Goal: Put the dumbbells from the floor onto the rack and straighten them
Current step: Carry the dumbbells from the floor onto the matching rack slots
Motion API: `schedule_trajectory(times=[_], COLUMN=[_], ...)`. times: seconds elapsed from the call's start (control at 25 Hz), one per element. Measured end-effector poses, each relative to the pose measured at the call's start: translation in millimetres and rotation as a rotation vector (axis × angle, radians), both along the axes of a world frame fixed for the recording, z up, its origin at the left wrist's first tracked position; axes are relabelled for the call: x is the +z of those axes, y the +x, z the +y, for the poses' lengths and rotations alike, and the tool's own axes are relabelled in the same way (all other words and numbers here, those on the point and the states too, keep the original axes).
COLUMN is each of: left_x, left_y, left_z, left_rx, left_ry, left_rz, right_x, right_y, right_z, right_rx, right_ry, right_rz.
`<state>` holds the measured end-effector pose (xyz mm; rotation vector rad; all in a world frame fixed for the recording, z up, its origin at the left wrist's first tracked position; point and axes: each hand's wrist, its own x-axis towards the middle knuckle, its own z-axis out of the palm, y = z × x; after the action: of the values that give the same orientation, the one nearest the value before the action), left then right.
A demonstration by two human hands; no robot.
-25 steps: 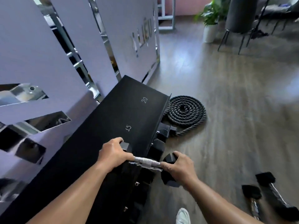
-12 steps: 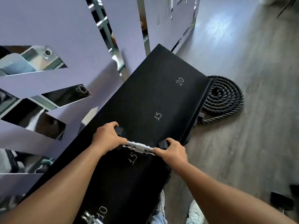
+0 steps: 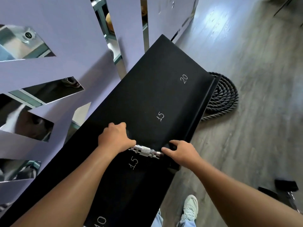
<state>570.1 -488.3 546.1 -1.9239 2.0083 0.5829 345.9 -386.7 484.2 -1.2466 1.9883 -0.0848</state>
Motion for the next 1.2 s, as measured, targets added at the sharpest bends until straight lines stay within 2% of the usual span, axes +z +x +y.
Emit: schedule_trajectory(times=[0.16,0.28,0.4,0.56,0.72,0.92,1.0,1.2], left_x=[11,19,34,59,69,76,79,78], left_y=[-47,-92,-128,-190,-263,-352,-383,-450], left_z=[-2,15,43,105,213,401,475,604], left_rx=[-0.141,-0.241,-0.367,-0.564,-0.799,-1.091,-1.173,-1.326], left_ry=[-0.052,0.040,0.152,0.139,0.168,0.209,0.212,0.241], left_rz=[0.062,0.211,0.260,0.303,0.301,0.292,0.301,0.336], right_x=[10,19,34,52,62,87,89,101], right_y=[-38,-73,-106,-145,-179,-204,-211,-229], right_z=[47,97,148,233,356,550,628,768], right_rx=[-0.156,-0.316,-0.457,-0.654,-0.841,-1.068,-1.183,-1.456], right_ry=[-0.061,-0.029,-0.019,-0.081,-0.168,-0.197,-0.208,-0.244], right_rz=[-0.017,0.030,0.051,0.050,0.033,0.028,0.056,0.054])
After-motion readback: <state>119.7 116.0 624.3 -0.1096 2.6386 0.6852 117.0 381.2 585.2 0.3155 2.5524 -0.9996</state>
